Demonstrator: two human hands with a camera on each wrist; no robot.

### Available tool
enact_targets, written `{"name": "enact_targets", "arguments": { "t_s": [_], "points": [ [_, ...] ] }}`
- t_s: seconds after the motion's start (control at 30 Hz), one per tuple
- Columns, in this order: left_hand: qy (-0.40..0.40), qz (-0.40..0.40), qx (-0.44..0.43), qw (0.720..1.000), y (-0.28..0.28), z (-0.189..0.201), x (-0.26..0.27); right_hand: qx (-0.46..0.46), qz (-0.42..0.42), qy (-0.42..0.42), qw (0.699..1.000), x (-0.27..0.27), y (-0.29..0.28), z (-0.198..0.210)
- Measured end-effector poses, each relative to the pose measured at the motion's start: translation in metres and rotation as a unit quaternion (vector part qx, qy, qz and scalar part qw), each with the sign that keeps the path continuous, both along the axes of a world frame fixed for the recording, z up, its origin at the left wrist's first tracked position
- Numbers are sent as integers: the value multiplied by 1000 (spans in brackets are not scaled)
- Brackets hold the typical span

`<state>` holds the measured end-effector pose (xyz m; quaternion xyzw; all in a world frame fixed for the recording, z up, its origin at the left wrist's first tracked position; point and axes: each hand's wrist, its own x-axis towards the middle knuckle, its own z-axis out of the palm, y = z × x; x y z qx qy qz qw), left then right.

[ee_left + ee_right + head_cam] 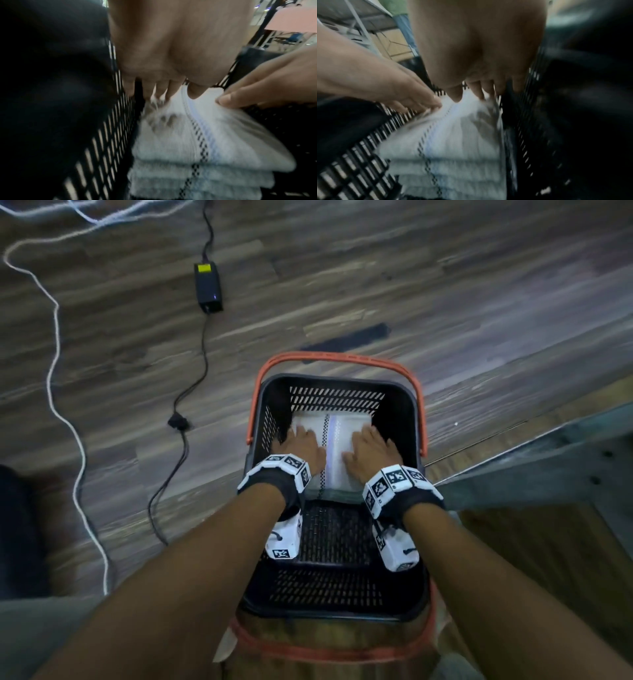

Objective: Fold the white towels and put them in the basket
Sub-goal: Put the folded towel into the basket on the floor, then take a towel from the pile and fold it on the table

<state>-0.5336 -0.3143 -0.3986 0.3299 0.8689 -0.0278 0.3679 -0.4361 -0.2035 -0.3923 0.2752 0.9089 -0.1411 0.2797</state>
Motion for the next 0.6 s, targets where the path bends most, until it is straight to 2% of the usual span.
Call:
{"name": "enact_targets", "arguments": {
  "t_s": [0.1, 0.17, 0.23, 0.33, 0.4, 0.5, 0.6],
  "points": [
    [-30, -28, -16, 999, -7, 50, 4, -16, 11, -60, 998, 11, 0, 50],
    [-35, -40, -8, 999, -11, 94, 9, -38, -3, -56, 998, 20, 0, 86],
    [-17, -46, 17, 999, -15, 142, 17, -46, -15, -20, 999, 32, -1, 130],
    [55, -61, 86, 993, -21, 219, 32, -25, -14, 31, 999, 54, -3, 213],
    [90, -76, 145, 983, -25, 276, 48, -10, -19, 67, 998, 72, -6, 268],
    [135, -111, 184, 967, -33, 359, 80, 31, -40, 117, 992, 106, -16, 346],
    [173, -110, 244, 948, -41, 421, 109, 78, -53, 158, 983, 148, -29, 410]
  ]
}}
